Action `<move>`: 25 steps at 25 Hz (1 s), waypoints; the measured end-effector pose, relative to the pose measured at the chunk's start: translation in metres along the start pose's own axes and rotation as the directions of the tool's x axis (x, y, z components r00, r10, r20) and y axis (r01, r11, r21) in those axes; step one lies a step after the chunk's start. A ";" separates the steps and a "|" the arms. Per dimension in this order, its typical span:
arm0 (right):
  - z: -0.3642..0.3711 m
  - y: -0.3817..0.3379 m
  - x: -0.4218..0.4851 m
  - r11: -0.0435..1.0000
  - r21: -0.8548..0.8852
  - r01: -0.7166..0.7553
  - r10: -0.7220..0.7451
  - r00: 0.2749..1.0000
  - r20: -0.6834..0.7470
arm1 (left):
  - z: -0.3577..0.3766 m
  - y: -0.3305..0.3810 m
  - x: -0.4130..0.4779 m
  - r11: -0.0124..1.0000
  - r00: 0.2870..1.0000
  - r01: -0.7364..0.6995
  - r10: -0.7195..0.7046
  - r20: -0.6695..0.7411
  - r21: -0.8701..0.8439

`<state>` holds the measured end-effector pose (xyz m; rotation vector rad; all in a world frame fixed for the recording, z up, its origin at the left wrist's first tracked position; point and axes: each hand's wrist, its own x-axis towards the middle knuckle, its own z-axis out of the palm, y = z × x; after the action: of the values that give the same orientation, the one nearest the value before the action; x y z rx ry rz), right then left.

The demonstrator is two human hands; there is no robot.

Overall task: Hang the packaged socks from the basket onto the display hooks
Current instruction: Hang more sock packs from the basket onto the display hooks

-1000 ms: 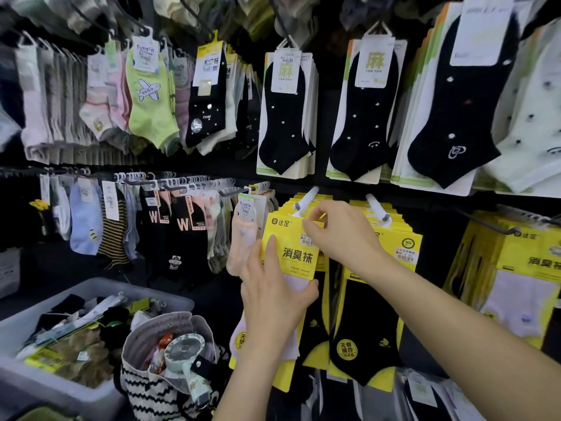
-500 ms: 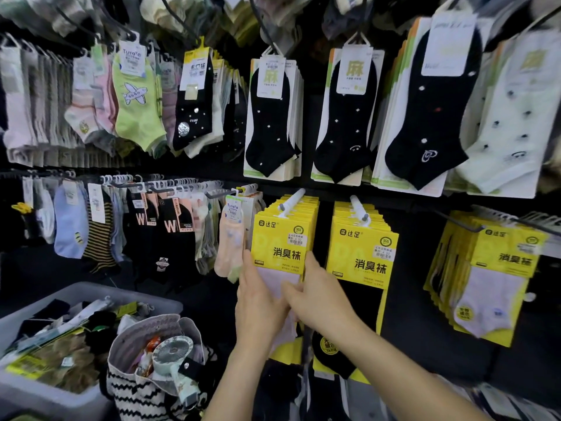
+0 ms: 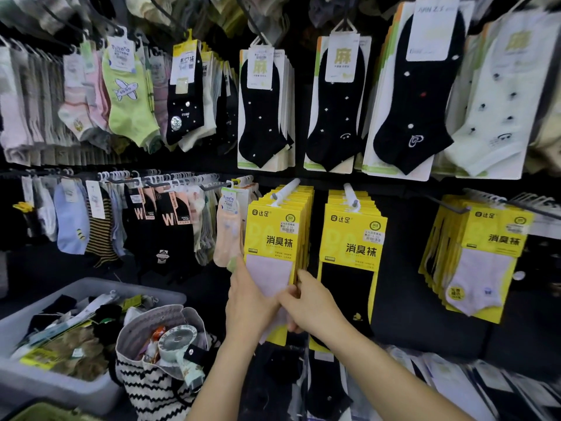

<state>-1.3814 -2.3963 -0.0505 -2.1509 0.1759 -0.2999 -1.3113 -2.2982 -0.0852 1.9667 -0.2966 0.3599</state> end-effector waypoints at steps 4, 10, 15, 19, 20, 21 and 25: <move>-0.002 0.053 -0.051 0.996 -0.059 0.065 -0.058 0.993 0.104 | 0.002 -0.019 -0.034 1.000 0.995 0.005 -0.006 -0.095 -0.014; -0.020 0.207 -0.143 0.957 -0.172 -0.233 0.262 0.950 0.171 | 0.058 -0.093 -0.181 0.957 0.954 0.285 -0.288 0.082 0.052; -0.011 0.319 -0.187 0.810 -0.455 -0.370 0.498 0.844 0.200 | 0.101 -0.156 -0.289 0.905 0.791 0.303 -0.413 0.451 0.297; 0.005 0.364 -0.216 0.767 -0.400 -0.502 0.590 0.797 0.131 | 0.124 -0.184 -0.324 0.845 0.610 0.264 -0.520 0.598 0.465; 0.009 0.370 -0.220 0.770 -0.393 -0.503 0.575 0.813 0.087 | 0.129 -0.187 -0.329 0.851 0.619 0.216 -0.499 0.607 0.479; 0.011 0.376 -0.223 0.772 -0.418 -0.479 0.545 0.837 0.046 | 0.135 -0.188 -0.332 0.862 0.642 0.123 -0.447 0.623 0.492; 0.020 0.387 -0.222 0.696 -0.646 -0.314 0.427 0.904 0.021 | 0.162 -0.188 -0.344 0.797 0.549 -0.386 -0.206 0.810 0.465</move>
<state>-1.5932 -2.5445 -0.4144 -2.7161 0.6943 0.2274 -1.5418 -2.3544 -0.4367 2.6696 -1.0299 -0.5774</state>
